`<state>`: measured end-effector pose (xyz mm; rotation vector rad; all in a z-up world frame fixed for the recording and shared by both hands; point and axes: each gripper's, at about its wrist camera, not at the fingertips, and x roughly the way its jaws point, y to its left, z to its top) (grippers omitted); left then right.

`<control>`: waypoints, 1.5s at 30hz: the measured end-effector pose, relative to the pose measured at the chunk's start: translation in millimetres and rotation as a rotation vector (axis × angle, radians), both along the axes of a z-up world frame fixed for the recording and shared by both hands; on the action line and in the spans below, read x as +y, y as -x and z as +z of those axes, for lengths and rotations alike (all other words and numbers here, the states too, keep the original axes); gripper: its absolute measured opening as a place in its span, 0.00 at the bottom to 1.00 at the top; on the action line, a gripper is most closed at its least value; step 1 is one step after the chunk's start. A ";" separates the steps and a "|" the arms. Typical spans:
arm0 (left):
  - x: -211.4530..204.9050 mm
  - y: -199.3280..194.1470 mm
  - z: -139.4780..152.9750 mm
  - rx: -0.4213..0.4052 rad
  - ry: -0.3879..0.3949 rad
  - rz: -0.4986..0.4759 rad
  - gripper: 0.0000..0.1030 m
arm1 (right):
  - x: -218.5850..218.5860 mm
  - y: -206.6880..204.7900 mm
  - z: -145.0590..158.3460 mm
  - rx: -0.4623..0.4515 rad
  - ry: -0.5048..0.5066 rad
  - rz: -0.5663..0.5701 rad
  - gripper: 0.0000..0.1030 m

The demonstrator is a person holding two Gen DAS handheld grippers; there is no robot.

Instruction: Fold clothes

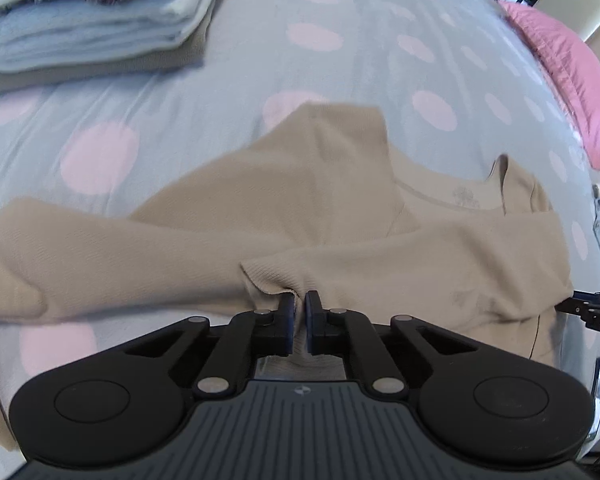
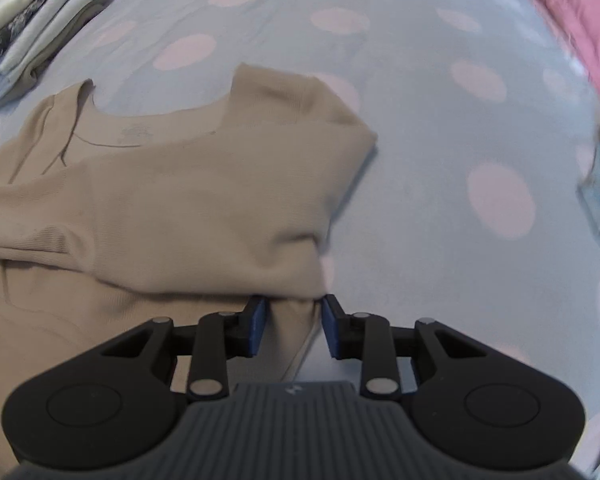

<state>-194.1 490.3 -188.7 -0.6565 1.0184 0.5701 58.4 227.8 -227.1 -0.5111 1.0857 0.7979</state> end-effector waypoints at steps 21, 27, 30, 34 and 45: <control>20.9 -11.1 6.7 0.023 0.039 0.032 0.31 | -30.4 -55.4 28.5 0.078 -0.068 -0.242 0.43; 43.9 -10.0 4.4 -0.010 0.026 0.065 0.49 | -2.8 -83.7 38.7 0.159 -0.185 -0.311 0.47; 45.6 -11.4 -4.3 -0.015 0.067 0.076 0.48 | 11.2 -91.8 28.6 0.187 -0.201 -0.342 0.47; 43.3 -16.0 -9.3 -0.011 0.084 0.056 0.18 | 16.4 -100.4 9.3 0.199 -0.180 -0.382 0.47; 37.2 -30.4 19.7 -0.110 -0.020 0.033 0.01 | 21.5 -105.5 0.1 0.210 -0.215 -0.422 0.06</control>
